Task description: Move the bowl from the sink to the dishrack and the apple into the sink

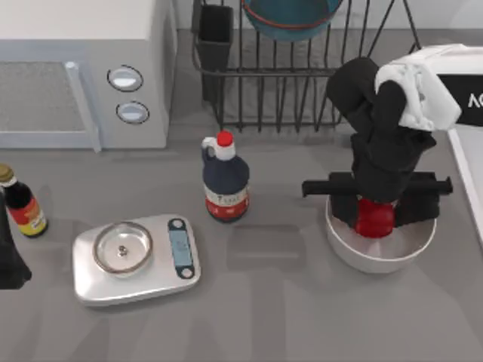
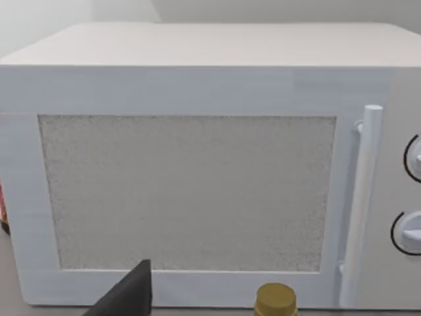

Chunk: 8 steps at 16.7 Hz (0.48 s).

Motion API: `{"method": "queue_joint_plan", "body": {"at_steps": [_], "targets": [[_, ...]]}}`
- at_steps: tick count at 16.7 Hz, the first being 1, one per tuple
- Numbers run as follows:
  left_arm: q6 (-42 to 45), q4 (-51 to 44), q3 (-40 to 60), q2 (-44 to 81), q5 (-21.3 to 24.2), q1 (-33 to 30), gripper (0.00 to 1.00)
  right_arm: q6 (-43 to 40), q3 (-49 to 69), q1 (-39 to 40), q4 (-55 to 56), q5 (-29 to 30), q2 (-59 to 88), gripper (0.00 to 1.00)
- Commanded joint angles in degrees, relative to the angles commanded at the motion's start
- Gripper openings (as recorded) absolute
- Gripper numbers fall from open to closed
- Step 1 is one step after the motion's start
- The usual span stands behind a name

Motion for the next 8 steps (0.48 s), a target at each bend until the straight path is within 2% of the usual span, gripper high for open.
{"method": "queue_joint_plan", "body": {"at_steps": [5, 8], "targets": [[0.00, 0.00, 0.00, 0.00, 0.00, 0.00, 1.00, 0.00, 0.00, 0.00, 0.00, 0.00, 0.00, 0.02], [0.00, 0.00, 0.00, 0.00, 0.00, 0.00, 1.00, 0.00, 0.00, 0.00, 0.00, 0.00, 0.00, 0.00]]}}
